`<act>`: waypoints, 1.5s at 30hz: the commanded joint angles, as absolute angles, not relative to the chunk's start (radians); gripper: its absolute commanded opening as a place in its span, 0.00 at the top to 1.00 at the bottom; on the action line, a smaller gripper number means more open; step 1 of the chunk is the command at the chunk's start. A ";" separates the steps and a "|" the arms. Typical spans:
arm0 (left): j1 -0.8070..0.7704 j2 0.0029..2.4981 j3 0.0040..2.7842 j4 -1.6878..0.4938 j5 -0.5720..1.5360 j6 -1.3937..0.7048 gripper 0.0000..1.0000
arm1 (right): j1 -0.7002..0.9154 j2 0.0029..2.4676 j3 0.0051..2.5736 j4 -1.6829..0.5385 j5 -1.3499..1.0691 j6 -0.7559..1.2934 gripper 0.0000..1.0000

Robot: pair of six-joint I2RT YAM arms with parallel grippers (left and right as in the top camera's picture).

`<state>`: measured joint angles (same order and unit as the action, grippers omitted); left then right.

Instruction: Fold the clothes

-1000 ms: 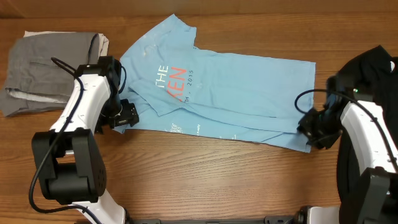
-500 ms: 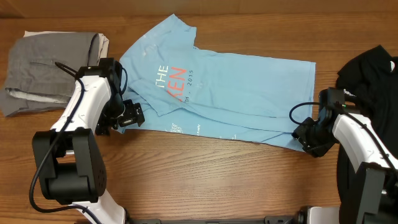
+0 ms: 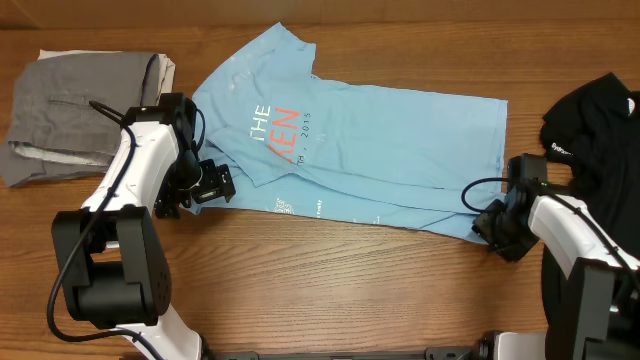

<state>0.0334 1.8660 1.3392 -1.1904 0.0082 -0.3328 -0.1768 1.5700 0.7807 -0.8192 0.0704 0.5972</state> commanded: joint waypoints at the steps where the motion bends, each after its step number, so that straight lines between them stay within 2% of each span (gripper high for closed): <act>1: 0.030 1.863 1.335 -1.196 0.020 -0.315 0.02 | -0.181 1.568 0.756 -0.792 0.097 0.603 0.69; 8: 0.030 1.863 1.309 -1.160 0.019 -0.322 0.00 | -0.181 1.568 0.756 -0.786 0.096 0.603 0.82; 17: 0.024 1.863 1.193 -0.969 -0.010 -0.318 0.01 | -0.181 1.568 0.756 -0.786 0.096 0.603 0.82; 20: 0.024 1.863 1.193 -0.947 -0.045 -0.317 0.11 | -0.181 1.568 0.756 -0.786 0.095 0.603 0.82; 23: 0.024 1.863 1.193 -0.918 -0.092 -0.317 0.44 | -0.181 1.568 0.756 -0.786 0.096 0.603 0.82; 28: 0.024 1.863 1.193 -0.909 -0.146 -0.313 0.51 | -0.181 1.568 0.756 -0.786 0.096 0.603 0.82; 31: 0.024 1.863 1.193 -0.910 -0.184 -0.300 0.60 | -0.181 1.568 0.756 -0.786 0.096 0.603 0.82; 33: 0.024 1.863 1.193 -0.904 -0.206 -0.264 0.77 | -0.181 1.568 0.756 -0.783 0.096 0.603 0.86; 34: 0.024 1.863 1.193 -0.900 -0.216 -0.248 0.85 | -0.181 1.568 0.756 -0.779 0.096 0.603 0.92; 36: 0.024 1.863 1.193 -0.897 -0.220 -0.222 0.96 | -0.181 1.568 0.756 -0.775 0.096 0.603 0.96; 45: 0.023 1.863 1.228 -0.866 -0.272 -0.050 0.94 | -0.181 1.568 0.756 -0.748 0.105 0.602 0.96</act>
<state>0.0326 1.8660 1.1973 -0.8742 -0.2077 -0.1482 -0.1768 1.5688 0.7734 -0.7670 0.0704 0.6022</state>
